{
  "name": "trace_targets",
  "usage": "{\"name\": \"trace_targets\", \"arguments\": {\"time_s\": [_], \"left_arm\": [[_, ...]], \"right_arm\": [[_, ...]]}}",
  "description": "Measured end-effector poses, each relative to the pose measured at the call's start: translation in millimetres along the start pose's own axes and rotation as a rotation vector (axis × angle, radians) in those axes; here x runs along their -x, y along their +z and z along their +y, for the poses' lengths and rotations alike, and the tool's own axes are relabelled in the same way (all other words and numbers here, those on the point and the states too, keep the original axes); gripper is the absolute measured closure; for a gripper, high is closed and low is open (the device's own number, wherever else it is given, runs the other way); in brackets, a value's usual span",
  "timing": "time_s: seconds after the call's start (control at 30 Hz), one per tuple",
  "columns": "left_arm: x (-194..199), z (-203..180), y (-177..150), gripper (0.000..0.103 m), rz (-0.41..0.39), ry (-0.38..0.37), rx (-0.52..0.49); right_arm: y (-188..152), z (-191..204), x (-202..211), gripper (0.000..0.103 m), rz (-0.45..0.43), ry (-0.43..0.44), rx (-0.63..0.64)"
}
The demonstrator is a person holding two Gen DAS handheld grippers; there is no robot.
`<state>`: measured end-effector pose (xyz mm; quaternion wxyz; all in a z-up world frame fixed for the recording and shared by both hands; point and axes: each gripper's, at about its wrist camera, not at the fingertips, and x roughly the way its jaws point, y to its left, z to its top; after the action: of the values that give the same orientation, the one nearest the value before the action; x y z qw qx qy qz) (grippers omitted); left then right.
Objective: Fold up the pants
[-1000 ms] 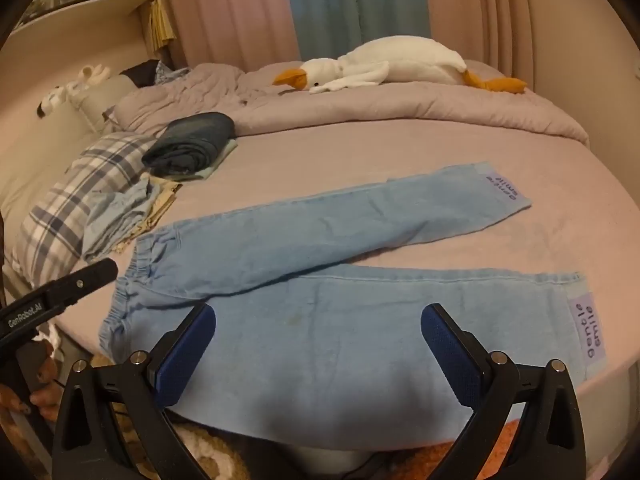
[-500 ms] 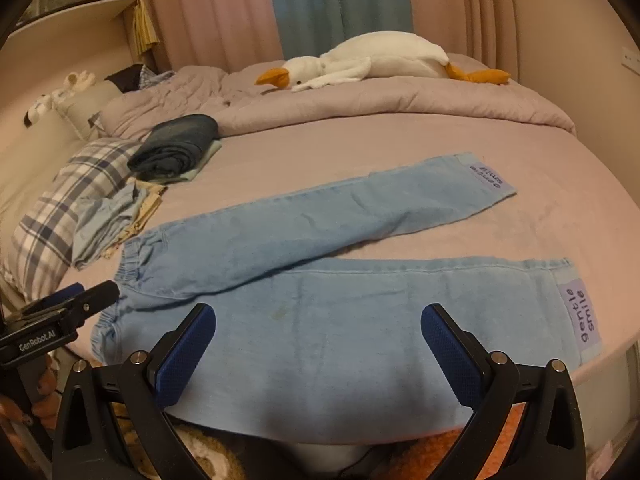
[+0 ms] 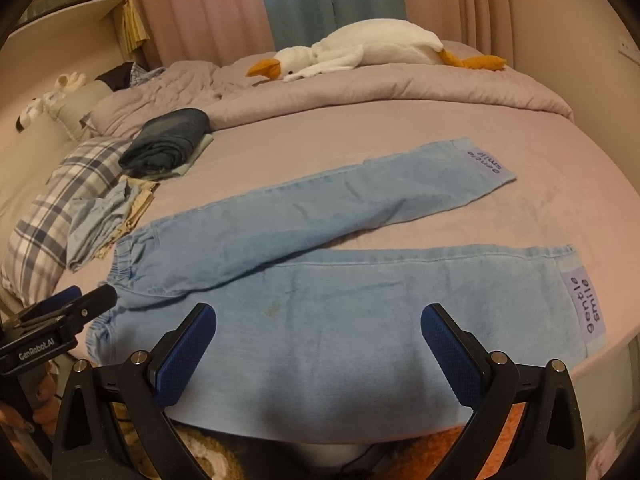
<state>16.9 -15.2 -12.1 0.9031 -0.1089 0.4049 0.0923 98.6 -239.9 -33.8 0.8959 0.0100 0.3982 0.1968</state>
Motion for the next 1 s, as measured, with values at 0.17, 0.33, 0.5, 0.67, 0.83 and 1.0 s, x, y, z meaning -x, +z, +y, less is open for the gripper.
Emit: {"name": "trace_targets", "arguments": {"time_s": [0.17,0.33,0.5,0.67,0.83,1.0], "left_arm": [[-3,1,0,0.010,-0.020,-0.025,0.010],[-8,1,0,0.010,-0.019,-0.051,0.016],[-9,-2,1,0.011,-0.001,-0.073,0.015],[-11,-3,1,0.012,0.023,-0.084,0.022],[-12,-5,1,0.012,0.050,-0.094,0.025],[-11,-6,1,0.012,0.068,-0.095,0.026]], "right_arm": [[0,-5,-3,0.000,0.015,-0.011,-0.020],[1,-8,-3,0.000,0.022,-0.025,-0.032],[0,-10,-4,0.000,0.034,-0.032,-0.035],[2,-12,-5,0.000,0.038,-0.030,-0.042],[2,-13,-5,0.000,0.042,-0.032,-0.044],[1,-16,-6,0.000,0.049,-0.032,-0.053]]}}
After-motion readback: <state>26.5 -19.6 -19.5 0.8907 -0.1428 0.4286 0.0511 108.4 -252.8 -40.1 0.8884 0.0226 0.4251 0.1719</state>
